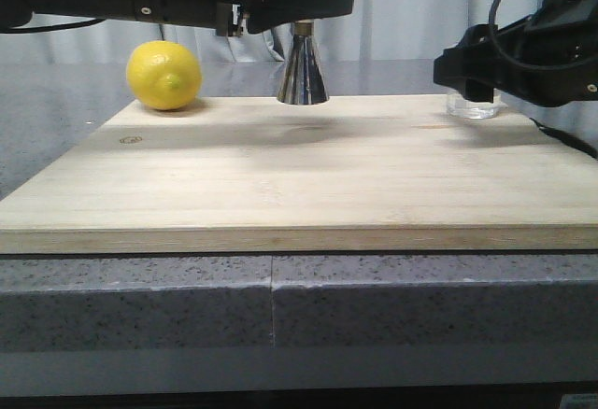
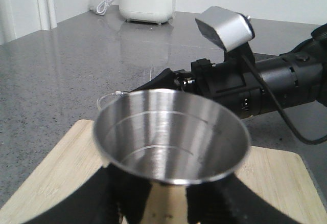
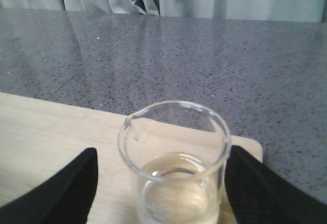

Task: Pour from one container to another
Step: 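Reach the right gripper to the glass beaker and grasp it, then lift the beaker with the right gripper and bring it over the jigger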

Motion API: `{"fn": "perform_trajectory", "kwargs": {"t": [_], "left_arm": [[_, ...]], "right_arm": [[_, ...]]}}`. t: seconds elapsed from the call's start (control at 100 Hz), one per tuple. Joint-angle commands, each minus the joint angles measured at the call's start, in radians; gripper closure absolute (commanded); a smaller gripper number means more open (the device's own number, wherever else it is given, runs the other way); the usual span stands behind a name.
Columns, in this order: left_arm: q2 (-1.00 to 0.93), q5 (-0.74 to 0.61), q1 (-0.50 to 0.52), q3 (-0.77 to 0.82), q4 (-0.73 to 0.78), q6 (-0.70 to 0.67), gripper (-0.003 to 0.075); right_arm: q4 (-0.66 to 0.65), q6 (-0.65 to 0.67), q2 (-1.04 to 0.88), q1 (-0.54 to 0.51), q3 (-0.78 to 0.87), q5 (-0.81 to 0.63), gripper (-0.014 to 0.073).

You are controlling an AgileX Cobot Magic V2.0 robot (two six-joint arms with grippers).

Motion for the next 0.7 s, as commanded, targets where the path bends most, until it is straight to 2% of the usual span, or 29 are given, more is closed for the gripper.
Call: {"fn": "perform_trajectory", "kwargs": {"t": [0.0, 0.54, 0.69], "left_arm": [[-0.06, 0.108, -0.006, -0.031, -0.089, -0.009, 0.046], [-0.06, 0.108, -0.006, -0.031, -0.089, -0.009, 0.046], [-0.06, 0.108, -0.006, -0.031, -0.089, -0.009, 0.046]], "right_arm": [[-0.03, 0.009, -0.009, -0.008, -0.045, -0.089, 0.0119], [-0.03, 0.009, 0.095, -0.016, -0.116, -0.103, 0.0124], [-0.03, 0.009, 0.095, -0.016, -0.116, -0.09, 0.0222]]}}
